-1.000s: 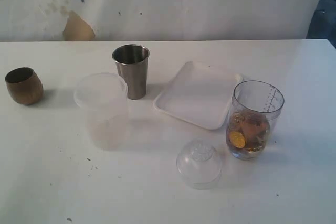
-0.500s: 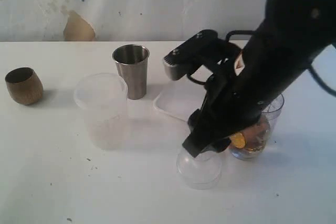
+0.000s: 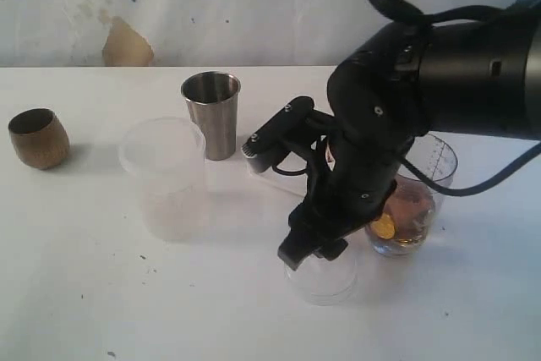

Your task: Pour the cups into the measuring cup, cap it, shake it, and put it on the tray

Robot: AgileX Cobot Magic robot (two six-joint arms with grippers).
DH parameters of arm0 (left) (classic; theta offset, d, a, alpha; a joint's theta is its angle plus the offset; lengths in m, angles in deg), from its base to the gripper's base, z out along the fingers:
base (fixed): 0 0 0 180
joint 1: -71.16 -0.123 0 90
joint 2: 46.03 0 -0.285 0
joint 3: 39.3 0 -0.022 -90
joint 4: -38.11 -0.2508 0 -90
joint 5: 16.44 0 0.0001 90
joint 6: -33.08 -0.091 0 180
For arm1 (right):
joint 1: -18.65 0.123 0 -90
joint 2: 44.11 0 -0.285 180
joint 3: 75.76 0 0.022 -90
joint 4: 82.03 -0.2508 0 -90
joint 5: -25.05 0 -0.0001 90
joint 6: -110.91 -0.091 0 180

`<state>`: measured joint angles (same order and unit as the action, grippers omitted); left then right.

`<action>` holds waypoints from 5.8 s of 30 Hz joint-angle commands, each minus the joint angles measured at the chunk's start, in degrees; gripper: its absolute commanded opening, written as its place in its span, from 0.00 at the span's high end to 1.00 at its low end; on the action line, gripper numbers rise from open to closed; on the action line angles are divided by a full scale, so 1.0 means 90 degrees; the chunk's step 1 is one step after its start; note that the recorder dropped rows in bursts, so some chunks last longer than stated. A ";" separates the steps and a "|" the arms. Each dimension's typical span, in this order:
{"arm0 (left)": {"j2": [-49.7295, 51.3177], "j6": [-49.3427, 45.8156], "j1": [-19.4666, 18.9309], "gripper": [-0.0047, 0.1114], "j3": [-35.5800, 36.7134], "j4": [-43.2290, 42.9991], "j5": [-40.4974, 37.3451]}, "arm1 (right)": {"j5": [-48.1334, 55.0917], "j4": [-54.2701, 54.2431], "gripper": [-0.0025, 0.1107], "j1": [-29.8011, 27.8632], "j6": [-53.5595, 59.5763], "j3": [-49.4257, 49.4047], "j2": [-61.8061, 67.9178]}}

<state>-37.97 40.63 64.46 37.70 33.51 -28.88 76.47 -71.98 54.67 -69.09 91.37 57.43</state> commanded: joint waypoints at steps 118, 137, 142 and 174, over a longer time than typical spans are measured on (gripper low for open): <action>-0.0030 0.0004 -0.0004 0.95 0.0025 -0.0022 0.0084 | 0.1142 0.0268 0.65 -0.1726 -0.0216 0.1285 -0.0986; -0.0030 0.0004 -0.0004 0.95 0.0025 -0.0022 0.0084 | 0.1102 0.0896 0.83 -0.1726 -0.0827 0.1558 -0.1467; -0.0030 0.0004 -0.0004 0.95 0.0025 -0.0022 0.0084 | 0.0819 0.0958 0.98 -0.1726 -0.0861 0.1202 -0.1429; -0.0030 0.0004 -0.0004 0.95 0.0025 -0.0022 0.0084 | 0.0257 0.0626 0.98 -0.1726 -0.0720 0.0775 -0.1495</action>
<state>-37.97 40.63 64.46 37.70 33.51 -28.88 79.15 -68.21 39.64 -76.32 98.40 42.16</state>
